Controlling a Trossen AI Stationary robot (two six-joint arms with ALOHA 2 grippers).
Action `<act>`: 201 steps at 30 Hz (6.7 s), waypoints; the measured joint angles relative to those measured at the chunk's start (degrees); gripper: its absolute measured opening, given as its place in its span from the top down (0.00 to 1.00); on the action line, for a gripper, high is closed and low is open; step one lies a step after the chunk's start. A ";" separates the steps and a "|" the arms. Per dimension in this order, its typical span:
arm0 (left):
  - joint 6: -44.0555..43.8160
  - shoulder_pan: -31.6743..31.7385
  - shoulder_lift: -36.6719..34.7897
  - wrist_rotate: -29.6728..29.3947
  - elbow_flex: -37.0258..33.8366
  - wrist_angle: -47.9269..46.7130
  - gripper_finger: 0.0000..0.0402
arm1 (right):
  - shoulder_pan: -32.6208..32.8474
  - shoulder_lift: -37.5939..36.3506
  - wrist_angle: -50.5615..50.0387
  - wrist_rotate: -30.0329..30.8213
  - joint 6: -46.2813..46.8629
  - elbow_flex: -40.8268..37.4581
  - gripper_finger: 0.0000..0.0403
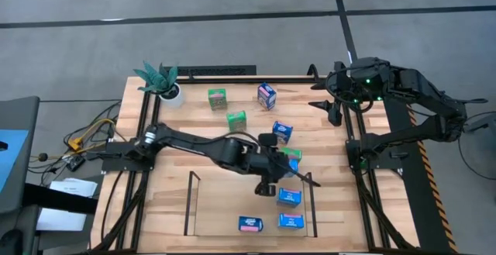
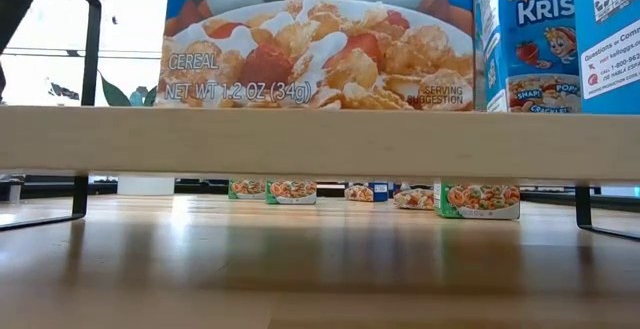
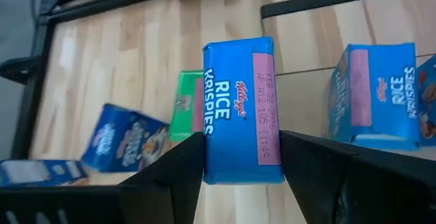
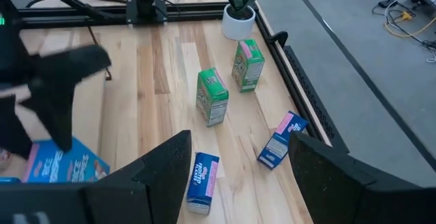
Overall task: Stack cereal on shelf
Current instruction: Put the light blue cereal box on the shelf aligned with the other light blue cereal box, then put the bottom blue cereal box on the shelf aligned with the other blue cereal box
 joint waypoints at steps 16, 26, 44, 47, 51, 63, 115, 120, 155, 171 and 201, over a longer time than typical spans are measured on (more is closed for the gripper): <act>0.54 -0.68 2.93 1.38 0.69 5.48 0.57 | 0.00 0.00 -0.04 -0.06 0.05 0.00 0.33; -2.03 -0.68 5.16 3.32 0.55 7.97 0.57 | 0.00 0.02 -0.61 -0.11 0.03 0.00 0.33; -6.54 -1.16 6.25 2.14 0.50 9.32 0.57 | 0.00 0.02 -2.17 -0.13 0.49 -0.02 0.33; -6.73 -1.44 6.25 1.21 0.50 9.26 0.57 | 0.00 0.02 -2.19 -0.13 0.49 -0.02 0.33; -7.88 -1.85 6.25 0.37 0.50 9.45 0.57 | 0.00 0.02 -2.24 -0.14 0.52 -0.02 0.33; -7.91 -2.38 6.23 -2.21 -3.24 14.02 0.57 | 0.00 0.02 -2.71 -0.23 0.51 -0.02 0.33; -12.78 -2.58 6.10 -0.15 0.38 2.43 0.30 | 0.02 0.02 -2.99 -0.35 0.93 -0.04 0.33; -13.89 -2.60 5.70 -0.12 0.39 0.31 0.30 | 0.00 0.02 -2.99 -0.33 0.93 -0.04 0.33; -13.78 -1.41 -34.55 -15.40 -16.18 -11.51 0.30 | 0.00 0.02 -2.97 -0.30 0.89 -0.04 0.33; 3.16 22.31 -46.61 15.72 -60.18 40.52 0.30 | -0.39 4.66 -1.31 0.00 2.49 -0.09 0.33; 23.30 28.17 -9.14 29.91 -34.55 37.14 0.30 | -5.74 5.07 -1.40 0.07 -1.96 -0.04 0.33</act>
